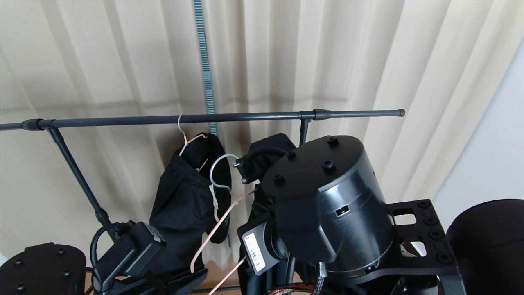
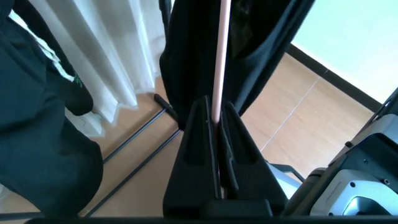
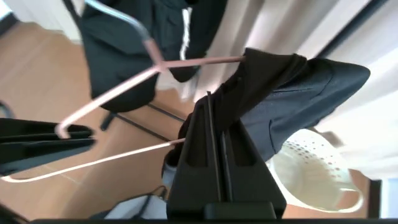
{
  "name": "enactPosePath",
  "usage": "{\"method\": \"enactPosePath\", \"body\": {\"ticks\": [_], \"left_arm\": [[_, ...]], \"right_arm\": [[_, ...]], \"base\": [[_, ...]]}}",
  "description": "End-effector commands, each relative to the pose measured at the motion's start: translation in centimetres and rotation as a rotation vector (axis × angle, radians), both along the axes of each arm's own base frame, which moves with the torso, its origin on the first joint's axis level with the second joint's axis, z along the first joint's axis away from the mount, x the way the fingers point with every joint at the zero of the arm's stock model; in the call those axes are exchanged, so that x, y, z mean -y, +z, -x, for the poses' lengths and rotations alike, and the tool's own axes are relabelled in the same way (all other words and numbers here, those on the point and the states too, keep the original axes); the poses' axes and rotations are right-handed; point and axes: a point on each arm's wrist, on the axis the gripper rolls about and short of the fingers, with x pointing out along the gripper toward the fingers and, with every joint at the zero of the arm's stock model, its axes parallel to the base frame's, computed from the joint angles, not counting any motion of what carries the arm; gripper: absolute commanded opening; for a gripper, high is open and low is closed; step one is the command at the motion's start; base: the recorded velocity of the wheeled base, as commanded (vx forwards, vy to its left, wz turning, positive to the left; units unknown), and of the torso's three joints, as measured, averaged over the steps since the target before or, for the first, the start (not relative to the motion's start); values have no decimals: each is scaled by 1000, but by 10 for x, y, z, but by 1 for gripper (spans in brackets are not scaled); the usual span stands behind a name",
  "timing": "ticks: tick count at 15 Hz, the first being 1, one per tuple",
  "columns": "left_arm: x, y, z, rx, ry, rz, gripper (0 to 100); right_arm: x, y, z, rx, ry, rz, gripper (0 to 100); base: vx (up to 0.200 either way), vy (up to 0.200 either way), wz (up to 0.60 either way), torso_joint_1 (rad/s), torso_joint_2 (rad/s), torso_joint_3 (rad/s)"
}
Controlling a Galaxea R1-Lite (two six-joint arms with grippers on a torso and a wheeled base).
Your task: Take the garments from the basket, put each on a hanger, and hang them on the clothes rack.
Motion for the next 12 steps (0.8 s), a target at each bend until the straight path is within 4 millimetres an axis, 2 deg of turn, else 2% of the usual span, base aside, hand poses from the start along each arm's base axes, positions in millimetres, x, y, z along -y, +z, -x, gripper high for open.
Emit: {"method": "enactPosePath", "body": {"ticks": [1, 4, 7, 12], "left_arm": [[0, -1, 0, -3, 0, -3, 0], [0, 0, 0, 3, -1, 0, 0], [-2, 1, 3, 30, -6, 20, 0], [-7, 7, 10, 64, -17, 51, 0]], "right_arm": [[-1, 6, 5, -13, 23, -41, 0], [3, 14, 11, -28, 63, -71, 0], [5, 11, 12, -32, 62, -57, 0], [13, 5, -1, -40, 17, -36, 0]], "base": [[0, 0, 0, 0, 0, 0], [0, 0, 0, 0, 0, 0], [0, 0, 0, 0, 0, 0], [0, 0, 0, 0, 0, 0]]}}
